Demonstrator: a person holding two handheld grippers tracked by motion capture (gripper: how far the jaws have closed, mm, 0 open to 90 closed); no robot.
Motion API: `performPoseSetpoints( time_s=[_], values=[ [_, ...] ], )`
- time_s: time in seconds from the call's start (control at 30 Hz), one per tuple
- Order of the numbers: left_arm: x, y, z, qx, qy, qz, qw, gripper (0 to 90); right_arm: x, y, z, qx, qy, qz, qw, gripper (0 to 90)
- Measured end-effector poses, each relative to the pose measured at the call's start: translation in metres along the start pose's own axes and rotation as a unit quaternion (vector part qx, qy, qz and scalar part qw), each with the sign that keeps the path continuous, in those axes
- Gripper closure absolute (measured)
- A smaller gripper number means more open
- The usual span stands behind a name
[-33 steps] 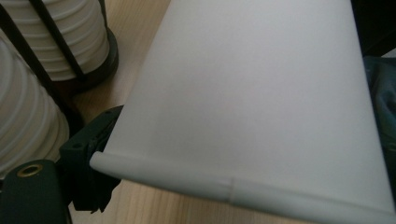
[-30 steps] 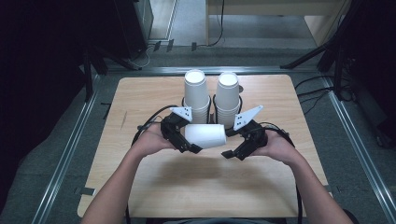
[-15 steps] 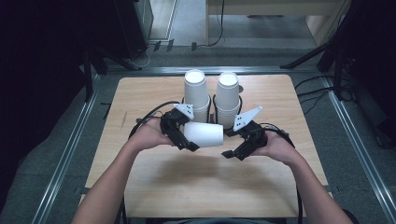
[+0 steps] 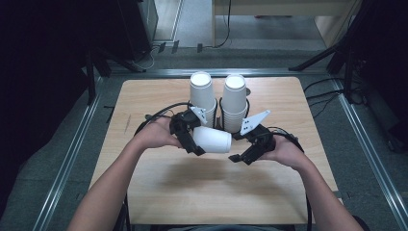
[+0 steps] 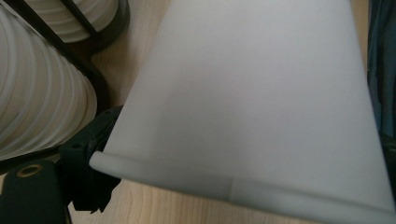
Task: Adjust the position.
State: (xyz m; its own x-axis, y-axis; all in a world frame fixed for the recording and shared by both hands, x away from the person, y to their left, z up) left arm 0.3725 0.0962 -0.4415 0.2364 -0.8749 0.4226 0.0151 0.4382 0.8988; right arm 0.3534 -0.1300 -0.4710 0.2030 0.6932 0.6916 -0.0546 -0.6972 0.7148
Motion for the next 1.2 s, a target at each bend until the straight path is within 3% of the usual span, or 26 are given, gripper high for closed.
performPoseSetpoints(
  time_s=[0.37, 0.67, 0.9, 0.97, 1.07, 1.2],
  values=[
    [0.005, -0.019, 0.000, 0.002, -0.007, -0.054, 0.9985, 9.0, 0.000, -0.005, 0.000, -0.008, 0.002, -0.009, 0.9999, 17.2],
    [0.014, -0.032, 0.001, -0.014, 0.001, -0.073, 0.9972, 8.7, 0.001, -0.013, -0.001, -0.003, 0.013, -0.020, 0.9997, 17.2],
    [0.020, -0.039, 0.007, -0.019, -0.007, -0.074, 0.9971, 8.7, 0.003, -0.023, -0.004, 0.002, 0.019, -0.027, 0.9994, 17.1],
    [0.022, -0.040, 0.009, -0.026, -0.003, -0.063, 0.9976, 8.8, 0.004, -0.026, -0.005, 0.003, 0.023, -0.027, 0.9994, 17.0],
    [0.023, -0.043, 0.010, -0.032, -0.005, -0.068, 0.9971, 8.8, 0.006, -0.030, -0.007, 0.011, 0.024, -0.032, 0.9991, 16.9],
    [0.024, -0.047, 0.011, -0.040, 0.009, -0.061, 0.9973, 8.6, 0.007, -0.037, -0.010, 0.012, 0.029, -0.041, 0.9987, 16.9]
  ],
)
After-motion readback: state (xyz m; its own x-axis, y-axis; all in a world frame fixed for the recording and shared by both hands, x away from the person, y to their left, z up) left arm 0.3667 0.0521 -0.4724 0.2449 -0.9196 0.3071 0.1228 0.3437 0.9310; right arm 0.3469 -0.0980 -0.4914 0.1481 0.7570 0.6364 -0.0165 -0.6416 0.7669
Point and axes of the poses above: each handheld gripper's, and its own axes: y roughly backward along the jaws, x roughly out of its top, z roughly to its right, the point moved 2 cm from there along -y, roughly forward along the jaws, and after that the axes turned 1 degree about x, right-handed, at the moved point
